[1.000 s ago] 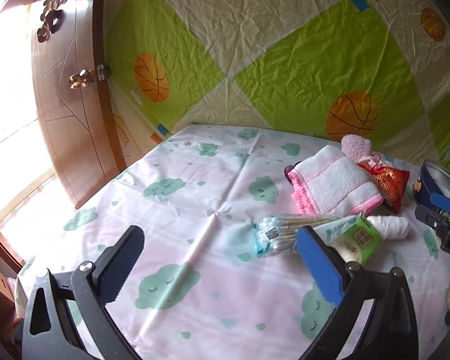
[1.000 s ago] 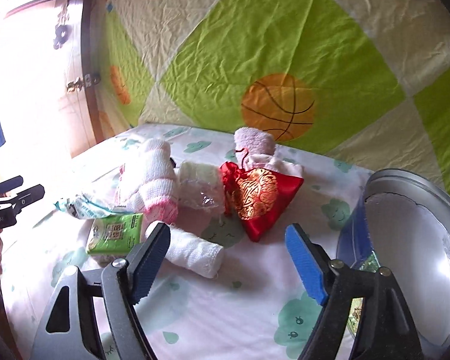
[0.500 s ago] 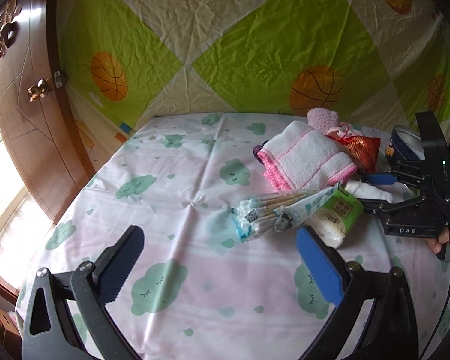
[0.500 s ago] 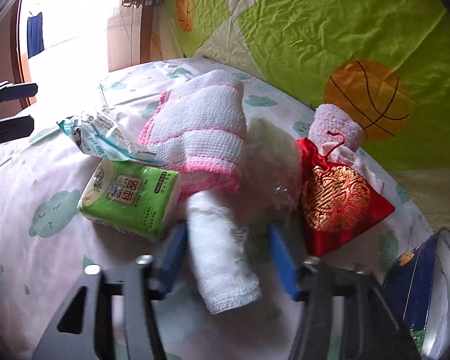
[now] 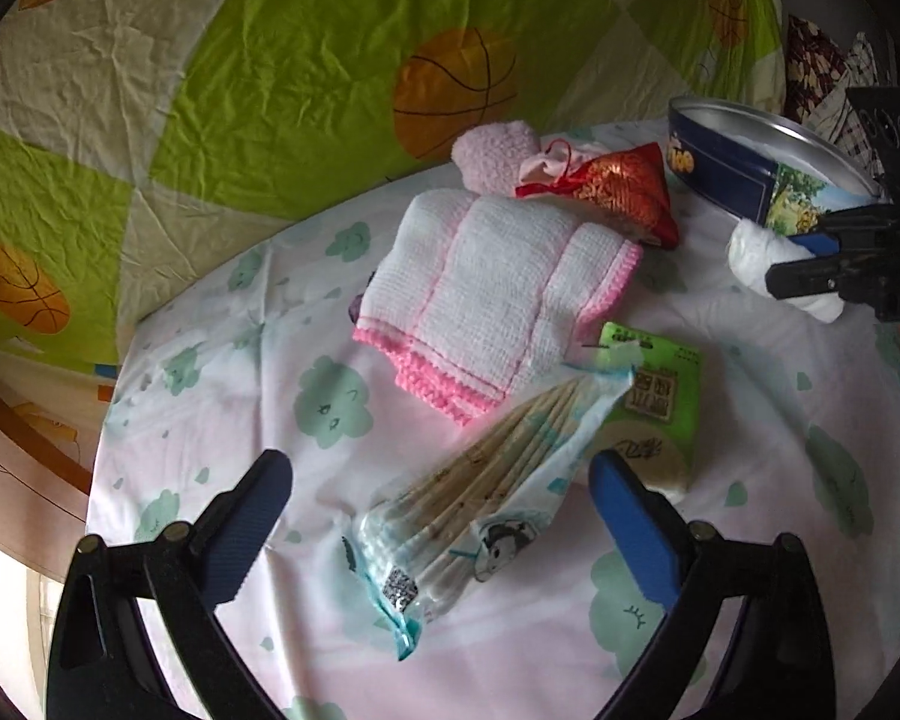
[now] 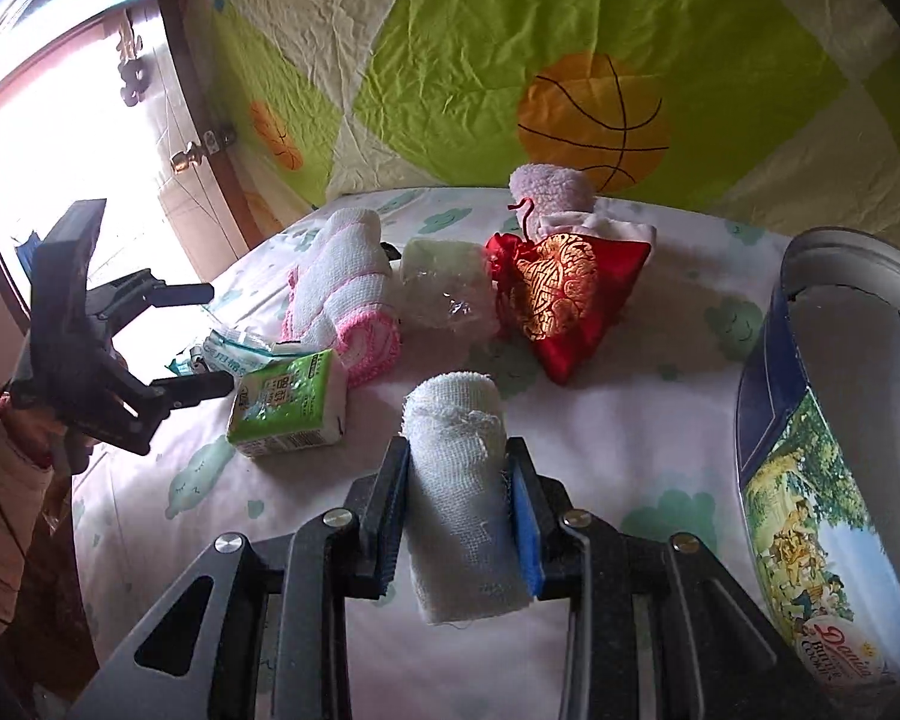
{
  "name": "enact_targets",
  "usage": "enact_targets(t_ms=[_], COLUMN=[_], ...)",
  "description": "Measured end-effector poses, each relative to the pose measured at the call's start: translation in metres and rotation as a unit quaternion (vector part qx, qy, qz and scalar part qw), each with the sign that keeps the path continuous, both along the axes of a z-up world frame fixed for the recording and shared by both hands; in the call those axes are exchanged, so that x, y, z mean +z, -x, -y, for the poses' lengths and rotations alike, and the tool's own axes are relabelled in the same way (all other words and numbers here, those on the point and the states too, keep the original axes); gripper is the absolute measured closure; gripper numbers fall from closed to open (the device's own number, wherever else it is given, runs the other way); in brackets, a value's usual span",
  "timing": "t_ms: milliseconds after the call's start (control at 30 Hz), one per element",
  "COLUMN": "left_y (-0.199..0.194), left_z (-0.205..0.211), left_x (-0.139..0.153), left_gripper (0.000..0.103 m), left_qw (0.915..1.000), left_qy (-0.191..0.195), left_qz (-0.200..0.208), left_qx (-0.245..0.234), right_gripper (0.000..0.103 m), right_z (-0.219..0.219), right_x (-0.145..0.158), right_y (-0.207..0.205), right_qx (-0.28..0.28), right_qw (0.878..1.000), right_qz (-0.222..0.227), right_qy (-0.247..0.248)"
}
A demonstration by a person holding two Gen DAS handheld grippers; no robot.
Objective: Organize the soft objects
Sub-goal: 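Grasp the white rolled bandage with the right tool while the left tool grasps the cotton swab bag, then carry the bandage and swab bag over the round tin and open both tools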
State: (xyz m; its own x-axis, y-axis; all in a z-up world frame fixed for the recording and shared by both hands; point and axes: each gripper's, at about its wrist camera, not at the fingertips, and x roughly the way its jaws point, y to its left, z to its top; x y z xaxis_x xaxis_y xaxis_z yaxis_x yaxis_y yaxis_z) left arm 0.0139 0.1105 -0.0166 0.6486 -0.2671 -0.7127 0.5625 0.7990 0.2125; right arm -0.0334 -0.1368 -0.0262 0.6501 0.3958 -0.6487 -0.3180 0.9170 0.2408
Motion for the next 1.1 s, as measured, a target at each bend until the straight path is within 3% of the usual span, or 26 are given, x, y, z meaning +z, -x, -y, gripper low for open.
enact_targets(t_ms=[67,100,133,300,467,633,800,1100], left_y=[-0.011,-0.013,-0.016,-0.022,-0.012,0.002,0.012,0.032], left_z=[0.005,0.006,0.007,-0.013,-0.011,-0.022,-0.039,-0.004], left_x=[-0.014,-0.021,-0.029,-0.036,-0.033,-0.021,-0.004,0.035], left_gripper=[0.021,0.033,0.039,0.059,0.06,0.06,0.06,0.06], left_qw=[0.9996,0.9991,0.9985,0.9926,0.9912,0.9829,0.9611,0.9539], left_qy=[-0.015,-0.02,-0.027,0.058,0.059,0.129,0.22,0.261], left_qz=[-0.025,-0.037,-0.047,-0.079,-0.067,-0.056,-0.041,0.007], left_qx=[0.001,0.003,0.009,0.072,0.098,0.119,0.162,0.148], right_gripper=[0.07,0.07,0.07,0.07,0.07,0.07,0.07,0.07], right_z=[0.002,0.002,0.002,0.004,0.003,0.004,0.012,0.036], right_x=[-0.002,-0.003,-0.003,-0.002,0.004,0.019,0.034,0.05], right_y=[-0.003,-0.002,-0.004,-0.003,0.005,0.018,0.027,0.039], right_qx=[-0.001,-0.001,-0.001,-0.005,-0.006,-0.016,-0.023,-0.064], right_qw=[1.0,1.0,1.0,1.0,1.0,0.998,0.994,0.987], right_qz=[-0.007,-0.01,-0.013,-0.008,0.019,0.068,0.1,0.147], right_qy=[-0.005,-0.006,-0.007,-0.014,-0.009,-0.001,-0.021,-0.009])
